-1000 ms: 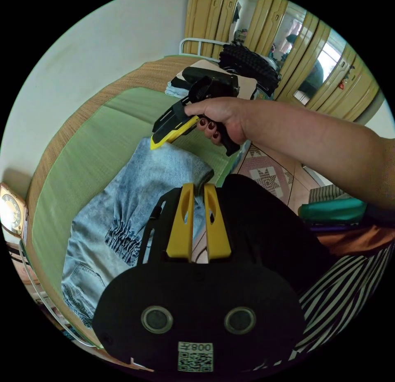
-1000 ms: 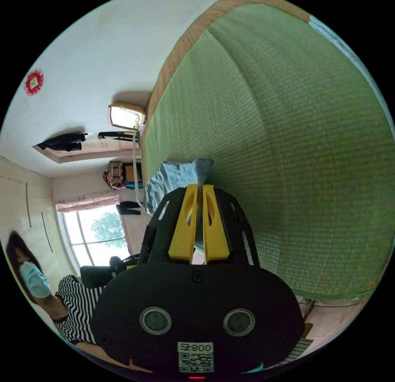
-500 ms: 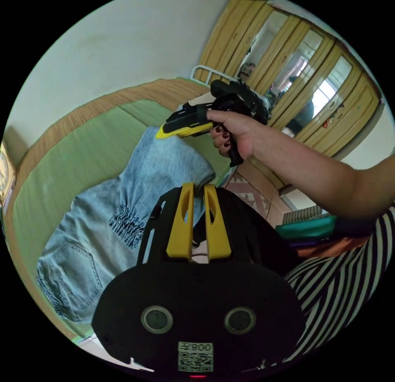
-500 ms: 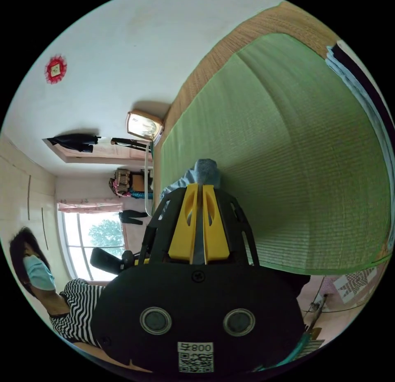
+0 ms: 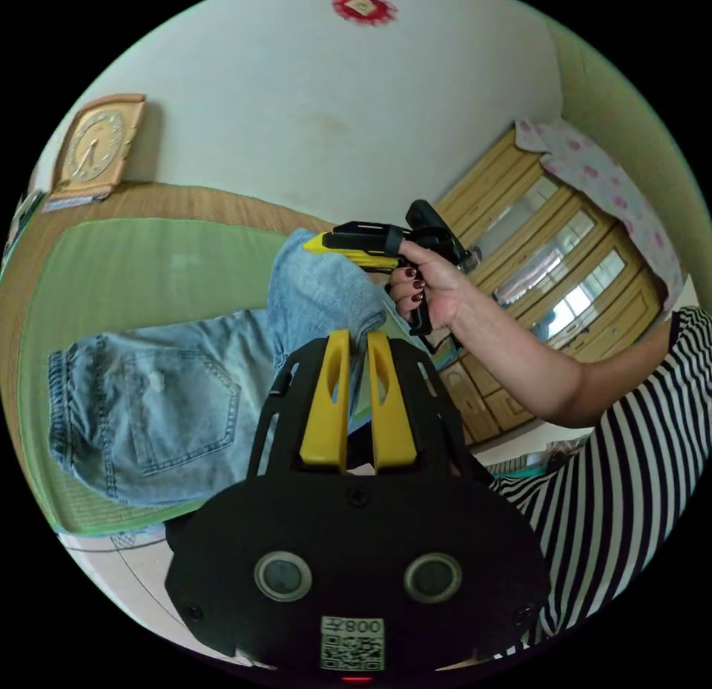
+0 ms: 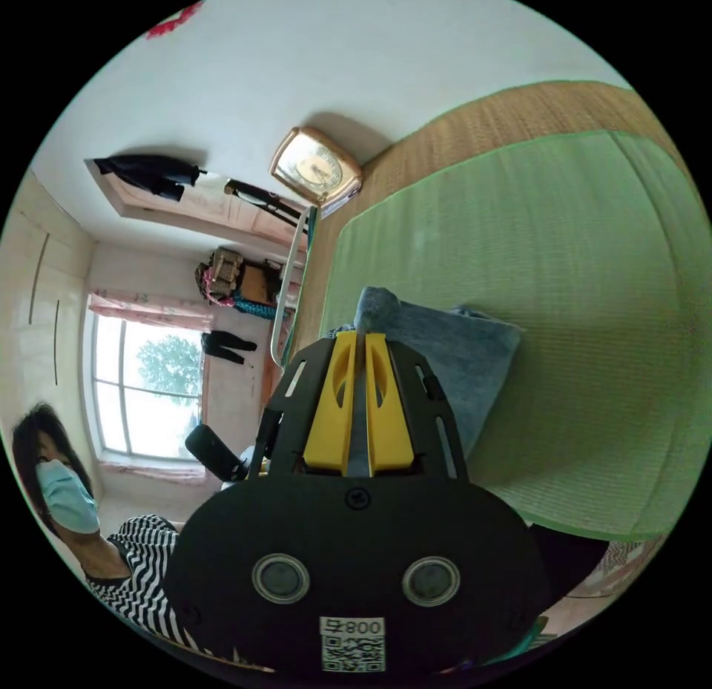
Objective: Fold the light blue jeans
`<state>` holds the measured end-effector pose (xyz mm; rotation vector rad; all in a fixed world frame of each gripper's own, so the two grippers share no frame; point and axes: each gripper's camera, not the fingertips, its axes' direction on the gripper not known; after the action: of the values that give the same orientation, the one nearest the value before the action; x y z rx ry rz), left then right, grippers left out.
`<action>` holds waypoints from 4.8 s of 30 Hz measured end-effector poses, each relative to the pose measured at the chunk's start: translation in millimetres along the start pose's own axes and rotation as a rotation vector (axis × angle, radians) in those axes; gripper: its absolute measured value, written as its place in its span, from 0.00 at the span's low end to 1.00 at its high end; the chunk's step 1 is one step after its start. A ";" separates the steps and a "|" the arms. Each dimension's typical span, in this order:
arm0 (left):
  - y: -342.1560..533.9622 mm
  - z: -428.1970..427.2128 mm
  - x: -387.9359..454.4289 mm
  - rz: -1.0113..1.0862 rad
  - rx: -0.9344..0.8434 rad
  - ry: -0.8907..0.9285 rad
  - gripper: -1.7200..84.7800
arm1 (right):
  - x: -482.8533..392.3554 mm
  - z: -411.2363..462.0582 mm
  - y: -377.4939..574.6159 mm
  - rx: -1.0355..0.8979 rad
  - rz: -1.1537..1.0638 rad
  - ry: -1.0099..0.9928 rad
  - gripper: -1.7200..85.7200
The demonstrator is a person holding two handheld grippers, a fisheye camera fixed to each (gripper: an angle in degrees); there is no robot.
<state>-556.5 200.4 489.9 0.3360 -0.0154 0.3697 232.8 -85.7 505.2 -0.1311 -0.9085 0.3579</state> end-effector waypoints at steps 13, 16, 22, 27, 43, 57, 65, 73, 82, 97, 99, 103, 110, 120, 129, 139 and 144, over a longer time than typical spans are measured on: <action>88.0 -144.1 -235.4 -0.390 0.177 -0.019 0.06 | -114.0 243.0 -64.0 -0.225 -0.087 0.135 0.04; 99.5 -164.3 -276.6 -0.444 0.187 -0.018 0.06 | -133.5 281.3 -76.0 -0.262 -0.122 0.184 0.04; 116.9 -194.2 -340.5 -0.502 0.207 -0.028 0.06 | -150.4 341.3 -93.2 -0.299 -0.117 0.223 0.05; 132.7 -212.0 -386.2 -0.562 0.229 -0.004 0.06 | -159.6 377.9 -102.4 -0.327 -0.126 0.242 0.05; 172.6 -246.0 -485.1 -0.702 0.268 0.033 0.07 | -182.0 452.1 -121.1 -0.429 -0.274 0.230 0.10; 177.4 -276.1 -452.9 -0.545 0.282 -0.178 0.03 | -226.7 501.8 -103.9 -0.443 -0.624 0.506 0.02; 144.0 -235.3 -459.3 -0.477 0.036 -0.313 0.02 | -234.3 528.0 -87.5 -0.430 -0.738 0.636 0.02; 147.3 -251.9 -434.6 -0.434 0.127 -0.362 0.05 | -220.5 487.0 -114.1 -0.417 -0.645 0.418 0.04; 138.5 -247.0 -430.8 -0.484 0.052 -0.539 0.10 | -183.9 476.9 -146.6 -0.455 -0.572 0.390 0.10; 154.9 -237.3 -391.2 -0.553 0.121 -0.511 0.04 | -167.3 477.3 -153.2 -0.543 -0.560 0.321 0.03; 155.6 -239.1 -386.1 -0.560 0.143 -0.488 0.04 | -160.5 475.8 -155.6 -0.541 -0.526 0.301 0.03; 149.1 -242.8 -355.5 -0.493 0.182 -0.555 0.03 | -160.3 452.8 -152.4 -0.478 -0.546 0.296 0.03; 136.4 -200.3 -320.7 -0.322 0.038 -0.554 0.02 | -161.4 428.9 -135.7 -0.396 -0.564 0.221 0.02; 135.4 -167.8 -308.1 -0.325 -0.032 -0.544 0.02 | -147.5 477.2 -118.0 -0.513 -0.599 0.397 0.02; 122.5 -170.4 -271.8 -0.289 0.031 -0.485 0.02 | -136.4 414.3 -98.5 -0.443 -0.544 0.258 0.02; 107.3 -134.3 -270.9 -0.357 -0.076 -0.506 0.02 | -60.9 358.6 -1.9 -0.518 -0.405 0.263 0.02; 96.1 -128.4 -255.1 -0.311 -0.082 -0.529 0.02 | -60.8 324.5 24.5 -0.486 -0.449 0.267 0.02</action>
<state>-834.7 236.7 380.0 0.3415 -0.4903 -0.0363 -63.8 -97.2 651.9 -0.4028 -0.7190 -0.2991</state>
